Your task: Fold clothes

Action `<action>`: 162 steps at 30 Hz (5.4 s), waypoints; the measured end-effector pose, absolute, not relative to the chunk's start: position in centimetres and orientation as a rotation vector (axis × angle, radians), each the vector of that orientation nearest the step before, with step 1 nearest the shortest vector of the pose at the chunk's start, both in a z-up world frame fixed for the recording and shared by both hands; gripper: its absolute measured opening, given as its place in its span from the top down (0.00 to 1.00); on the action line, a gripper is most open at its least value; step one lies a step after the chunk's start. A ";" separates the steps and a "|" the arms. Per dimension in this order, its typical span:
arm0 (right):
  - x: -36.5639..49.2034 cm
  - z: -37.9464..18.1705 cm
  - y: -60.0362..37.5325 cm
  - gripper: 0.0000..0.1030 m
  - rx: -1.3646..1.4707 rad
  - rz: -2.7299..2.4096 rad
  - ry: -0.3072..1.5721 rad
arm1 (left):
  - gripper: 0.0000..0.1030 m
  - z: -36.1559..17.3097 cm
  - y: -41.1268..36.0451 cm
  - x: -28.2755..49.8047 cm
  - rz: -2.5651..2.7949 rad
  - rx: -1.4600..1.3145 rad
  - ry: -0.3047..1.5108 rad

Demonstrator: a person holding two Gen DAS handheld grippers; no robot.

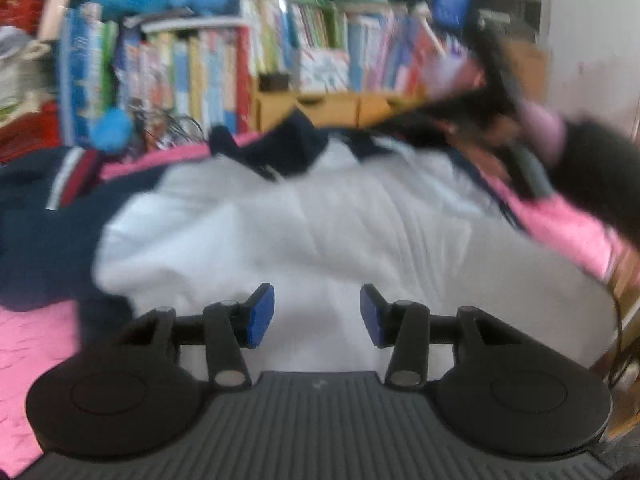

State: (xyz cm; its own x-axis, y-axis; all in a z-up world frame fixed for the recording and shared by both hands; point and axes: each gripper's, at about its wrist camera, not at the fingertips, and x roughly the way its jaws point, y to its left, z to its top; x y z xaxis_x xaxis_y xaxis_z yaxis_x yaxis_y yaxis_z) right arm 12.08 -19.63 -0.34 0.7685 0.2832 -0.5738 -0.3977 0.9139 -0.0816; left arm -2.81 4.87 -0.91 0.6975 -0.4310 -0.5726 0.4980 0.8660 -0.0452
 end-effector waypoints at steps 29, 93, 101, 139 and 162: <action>22.5 -4.9 -21.7 0.32 -0.501 0.008 0.569 | 0.49 -2.6 5.0 -0.2 -0.494 0.064 0.652; 4.5 1.8 -47.1 0.30 0.112 -0.204 0.565 | 0.32 -2.8 4.0 -0.7 -0.424 0.138 0.650; 2.6 1.2 -26.5 0.28 0.014 0.440 0.582 | 0.30 -3.1 4.2 -1.7 -0.392 0.119 0.626; 5.0 -6.2 -15.4 0.17 -0.164 0.572 0.669 | 0.28 0.0 22.0 11.2 0.226 -0.113 0.601; 4.4 -6.7 -15.3 0.08 -0.162 0.572 0.683 | 0.98 3.9 27.7 8.0 0.310 -0.231 0.405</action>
State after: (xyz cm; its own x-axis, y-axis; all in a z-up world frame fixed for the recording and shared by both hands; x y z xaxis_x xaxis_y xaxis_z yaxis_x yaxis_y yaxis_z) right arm 4.43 -15.27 -6.66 0.6296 0.4458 -0.6363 -0.5488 0.8349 0.0420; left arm 8.03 27.66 3.88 0.8733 0.2481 -0.4192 -0.3394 0.9272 -0.1583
